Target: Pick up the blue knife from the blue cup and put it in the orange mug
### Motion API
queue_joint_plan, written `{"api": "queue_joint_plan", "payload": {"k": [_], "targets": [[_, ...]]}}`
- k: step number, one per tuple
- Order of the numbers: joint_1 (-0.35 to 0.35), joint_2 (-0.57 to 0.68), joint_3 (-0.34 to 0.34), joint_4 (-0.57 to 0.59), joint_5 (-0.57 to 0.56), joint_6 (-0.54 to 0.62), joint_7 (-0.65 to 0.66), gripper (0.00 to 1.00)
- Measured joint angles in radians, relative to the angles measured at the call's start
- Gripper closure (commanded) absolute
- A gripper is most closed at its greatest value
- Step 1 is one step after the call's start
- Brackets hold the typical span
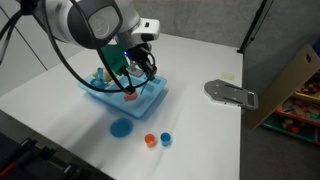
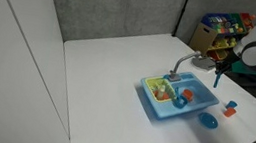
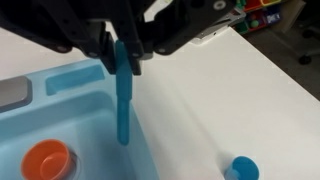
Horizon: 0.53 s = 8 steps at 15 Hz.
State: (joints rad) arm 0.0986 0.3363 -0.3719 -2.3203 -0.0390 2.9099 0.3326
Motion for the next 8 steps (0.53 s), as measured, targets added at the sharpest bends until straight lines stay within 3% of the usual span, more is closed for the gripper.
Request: {"api": "queue_joint_plan", "payload": {"k": [8], "targets": [[0.031,0.023,0.07,0.013,0.0,0.092,0.0,0.93]]}}
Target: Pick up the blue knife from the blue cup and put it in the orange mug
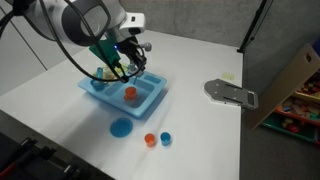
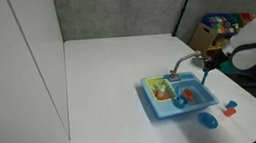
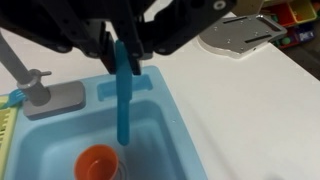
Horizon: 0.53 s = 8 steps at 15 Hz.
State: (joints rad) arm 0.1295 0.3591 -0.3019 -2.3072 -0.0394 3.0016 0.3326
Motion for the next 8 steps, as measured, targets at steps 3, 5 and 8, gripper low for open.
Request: {"api": "queue_joint_plan", "payload": {"k": [3,5,8], "targets": [[0.016,0.033,0.02,0.024,0.001,0.041,0.0,0.93],[0.026,0.061,0.031,0.047,0.004,0.063,0.0,0.93],[0.036,0.107,0.044,0.084,0.015,0.087,0.0,0.93]]}}
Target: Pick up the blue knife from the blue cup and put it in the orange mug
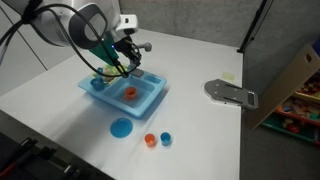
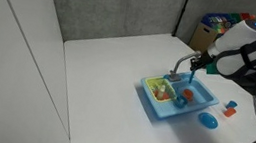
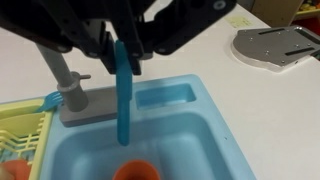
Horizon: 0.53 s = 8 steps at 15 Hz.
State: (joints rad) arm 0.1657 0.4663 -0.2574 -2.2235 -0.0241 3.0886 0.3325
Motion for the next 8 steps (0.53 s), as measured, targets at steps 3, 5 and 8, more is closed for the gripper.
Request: {"api": "queue_joint_plan", "payload": {"k": [3,5,8], "targets": [[0.002,0.051,0.011,0.03,0.017,0.031,-0.001,0.93],[0.003,0.084,0.015,0.047,0.031,0.043,-0.003,0.93],[0.004,0.125,0.015,0.06,0.043,0.069,-0.003,0.93]]}}
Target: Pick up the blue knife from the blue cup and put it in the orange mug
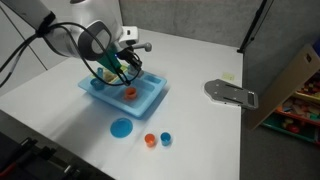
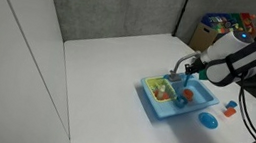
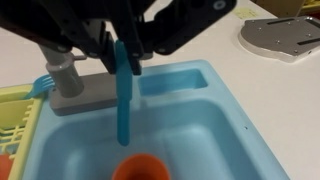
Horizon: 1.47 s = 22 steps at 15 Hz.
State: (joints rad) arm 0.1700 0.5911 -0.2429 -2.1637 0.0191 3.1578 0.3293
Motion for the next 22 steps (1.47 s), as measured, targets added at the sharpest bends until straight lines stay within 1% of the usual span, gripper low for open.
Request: {"api": "queue_joint_plan", "payload": {"k": [5,8,13,18,22], "targets": [[0.0,0.033,0.0,0.001,0.019,0.039,-0.009,0.93],[0.0,0.034,0.002,-0.002,0.033,0.05,-0.02,0.93],[0.001,0.023,0.005,-0.021,0.041,0.105,-0.026,0.93],[0.003,-0.03,0.004,-0.083,0.069,0.119,-0.053,0.93],[0.019,-0.078,-0.016,-0.146,0.075,0.12,-0.065,0.93]]}}
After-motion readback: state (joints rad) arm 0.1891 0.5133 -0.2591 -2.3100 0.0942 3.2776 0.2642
